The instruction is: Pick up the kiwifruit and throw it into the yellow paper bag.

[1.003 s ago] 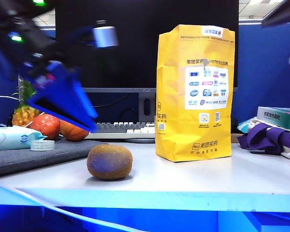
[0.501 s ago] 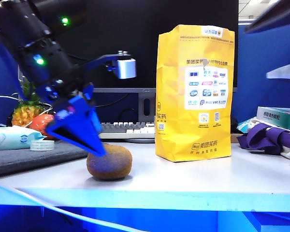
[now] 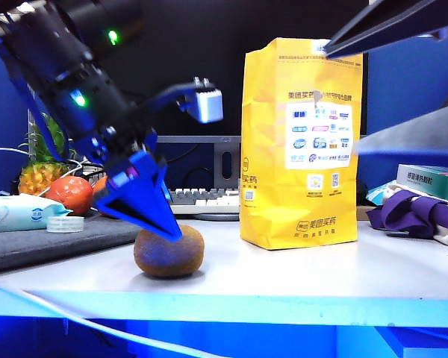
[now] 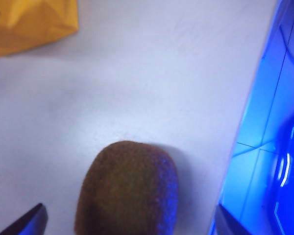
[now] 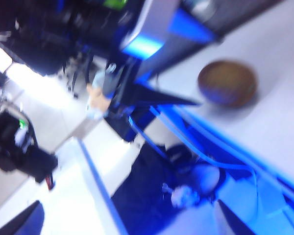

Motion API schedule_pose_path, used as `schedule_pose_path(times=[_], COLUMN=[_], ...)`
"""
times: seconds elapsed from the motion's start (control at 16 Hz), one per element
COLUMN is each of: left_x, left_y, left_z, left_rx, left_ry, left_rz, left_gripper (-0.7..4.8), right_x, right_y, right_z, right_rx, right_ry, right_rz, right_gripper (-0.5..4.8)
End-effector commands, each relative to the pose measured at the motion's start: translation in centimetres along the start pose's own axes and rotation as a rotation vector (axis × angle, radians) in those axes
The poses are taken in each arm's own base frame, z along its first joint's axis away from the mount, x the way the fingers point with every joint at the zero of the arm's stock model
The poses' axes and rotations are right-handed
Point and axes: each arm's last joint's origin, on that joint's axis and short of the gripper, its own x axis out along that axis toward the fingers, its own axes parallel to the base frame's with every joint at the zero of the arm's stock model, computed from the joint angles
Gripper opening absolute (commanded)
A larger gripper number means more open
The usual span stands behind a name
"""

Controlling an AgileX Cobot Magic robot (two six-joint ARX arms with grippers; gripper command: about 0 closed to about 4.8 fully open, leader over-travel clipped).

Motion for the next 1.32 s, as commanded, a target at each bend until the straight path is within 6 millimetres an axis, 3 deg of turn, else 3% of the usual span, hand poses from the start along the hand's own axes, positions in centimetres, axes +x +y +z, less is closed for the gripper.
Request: schedule_pose_path(times=[0.06, 0.38, 0.5, 0.63, 0.81, 1.0, 1.13, 1.32], left_x=[0.9, 2.8, 2.8, 2.8, 2.8, 2.7, 1.3, -2.6], left_y=[0.0, -0.3, -0.1, 0.1, 0.1, 0.3, 0.7, 1.8], left_z=[-0.2, -0.9, -0.6, -0.4, -0.1, 0.1, 1.1, 3.2], left_rx=[-0.039, -0.044, -0.042, -0.069, -0.098, -0.112, -0.119, -0.180], left_ry=[0.027, 0.063, 0.021, -0.002, -0.051, -0.072, -0.132, -0.321], left_rz=[-0.031, -0.076, -0.053, -0.036, -0.067, -0.054, 0.009, 0.132], left_gripper=[4.79, 4.79, 3.93, 3.89, 2.30, 2.03, 2.03, 2.03], right_x=[0.3, 0.3, 0.3, 0.3, 0.3, 0.3, 0.2, 0.1], right_y=[0.6, 0.6, 0.6, 0.6, 0.6, 0.6, 0.5, 0.1], right_z=[0.2, 0.4, 0.5, 0.5, 0.6, 0.7, 0.9, 1.4], right_rx=[-0.038, -0.050, -0.056, -0.057, -0.064, -0.082, -0.107, -0.220], right_ry=[-0.023, -0.047, -0.062, -0.066, -0.079, -0.092, -0.136, -0.228], right_rz=[-0.001, -0.003, -0.010, -0.014, -0.041, -0.049, -0.104, -0.286], right_gripper=[4.79, 4.79, 4.79, 4.79, 4.79, 4.79, 4.79, 4.79])
